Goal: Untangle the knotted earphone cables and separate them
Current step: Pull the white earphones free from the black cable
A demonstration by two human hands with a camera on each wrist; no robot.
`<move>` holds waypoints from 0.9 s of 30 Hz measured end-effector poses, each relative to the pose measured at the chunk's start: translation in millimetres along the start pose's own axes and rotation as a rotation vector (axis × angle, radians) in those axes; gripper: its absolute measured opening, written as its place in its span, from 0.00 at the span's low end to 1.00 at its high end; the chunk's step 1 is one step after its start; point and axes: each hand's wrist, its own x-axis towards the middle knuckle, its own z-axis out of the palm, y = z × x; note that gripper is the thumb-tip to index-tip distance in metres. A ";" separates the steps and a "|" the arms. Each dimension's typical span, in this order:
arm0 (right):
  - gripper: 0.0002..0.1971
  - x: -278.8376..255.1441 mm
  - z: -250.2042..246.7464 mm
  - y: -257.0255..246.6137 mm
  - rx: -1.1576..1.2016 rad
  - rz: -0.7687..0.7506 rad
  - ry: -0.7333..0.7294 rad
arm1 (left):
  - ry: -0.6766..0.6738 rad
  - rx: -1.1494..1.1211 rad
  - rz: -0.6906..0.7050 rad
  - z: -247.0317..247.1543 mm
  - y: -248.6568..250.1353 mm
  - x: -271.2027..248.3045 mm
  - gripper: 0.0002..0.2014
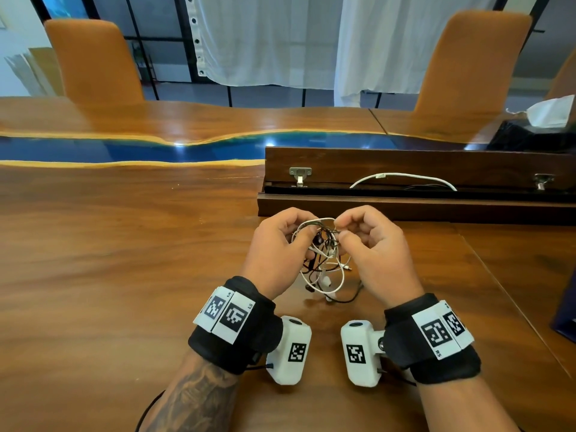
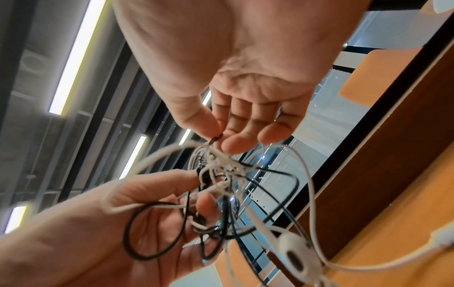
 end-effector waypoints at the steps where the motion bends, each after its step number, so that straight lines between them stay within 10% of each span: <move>1: 0.11 -0.4 -0.4 -0.6 -0.004 0.005 -0.020 | 0.004 0.004 0.010 0.7 0.2 -0.4 0.07; 27: 0.06 -0.1 3.7 0.7 -0.039 -0.006 0.006 | 0.070 -0.009 -0.002 -1.3 1.4 1.1 0.13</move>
